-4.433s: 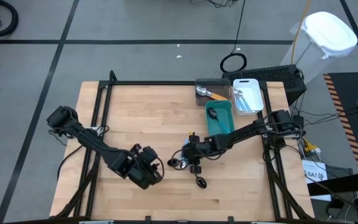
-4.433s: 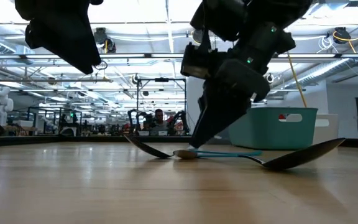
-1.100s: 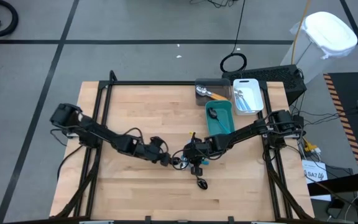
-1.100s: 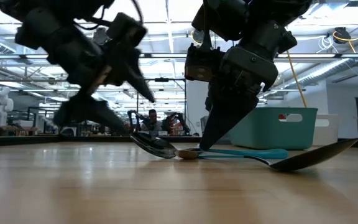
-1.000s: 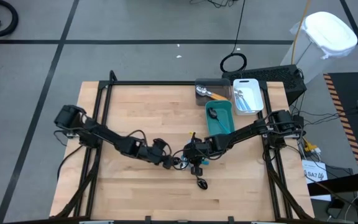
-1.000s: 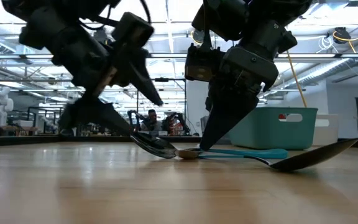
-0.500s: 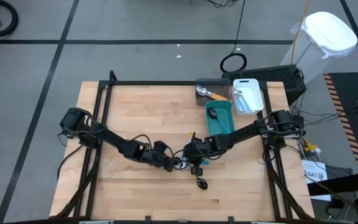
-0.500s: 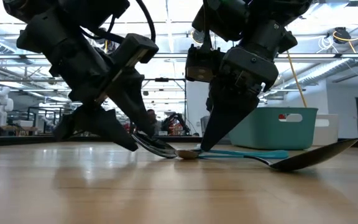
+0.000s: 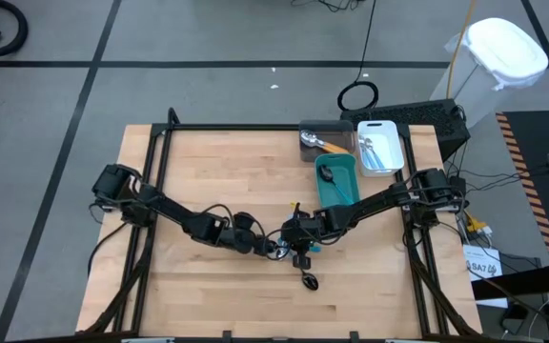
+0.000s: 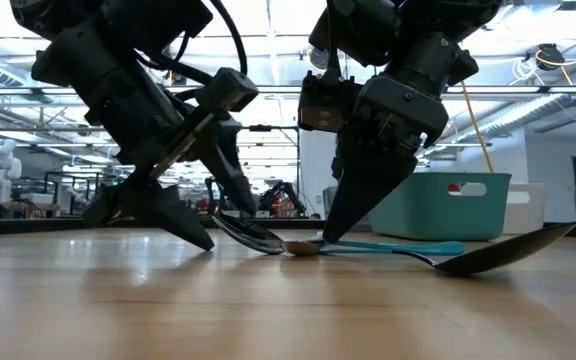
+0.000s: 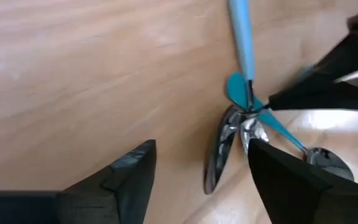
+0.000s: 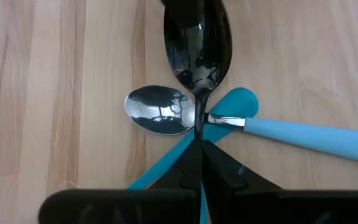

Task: Sort silverware by color (type)
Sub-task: Put the blue spoon into the green bin

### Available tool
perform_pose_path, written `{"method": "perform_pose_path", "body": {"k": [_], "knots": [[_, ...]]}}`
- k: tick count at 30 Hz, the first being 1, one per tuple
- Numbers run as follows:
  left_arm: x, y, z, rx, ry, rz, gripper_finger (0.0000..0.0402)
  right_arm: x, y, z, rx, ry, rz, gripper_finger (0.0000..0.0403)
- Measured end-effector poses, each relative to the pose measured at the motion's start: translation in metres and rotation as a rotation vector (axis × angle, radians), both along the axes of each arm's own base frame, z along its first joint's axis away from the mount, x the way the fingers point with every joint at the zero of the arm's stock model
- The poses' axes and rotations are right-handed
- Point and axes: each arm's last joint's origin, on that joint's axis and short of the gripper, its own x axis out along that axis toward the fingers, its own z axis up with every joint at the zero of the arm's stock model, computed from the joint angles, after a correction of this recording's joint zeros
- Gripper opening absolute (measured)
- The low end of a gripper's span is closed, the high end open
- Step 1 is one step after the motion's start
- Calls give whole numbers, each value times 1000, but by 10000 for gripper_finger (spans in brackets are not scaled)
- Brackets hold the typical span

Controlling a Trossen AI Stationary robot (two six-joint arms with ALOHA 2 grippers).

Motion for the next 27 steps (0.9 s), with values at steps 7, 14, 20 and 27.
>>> {"method": "perform_pose_path", "body": {"k": [7,14,20,27], "knots": [[4,-2,4,37,-48,-96,236,0,0,0,-1,0,1,0],[1,3,0,114,0,-106,144,0,0,0,-4,-2,6,0],[3,4,2,139,-20,-139,46,0,0,0,-4,-2,6,0],[4,2,2,104,-33,-168,19,0,0,0,-2,2,8,0]]}}
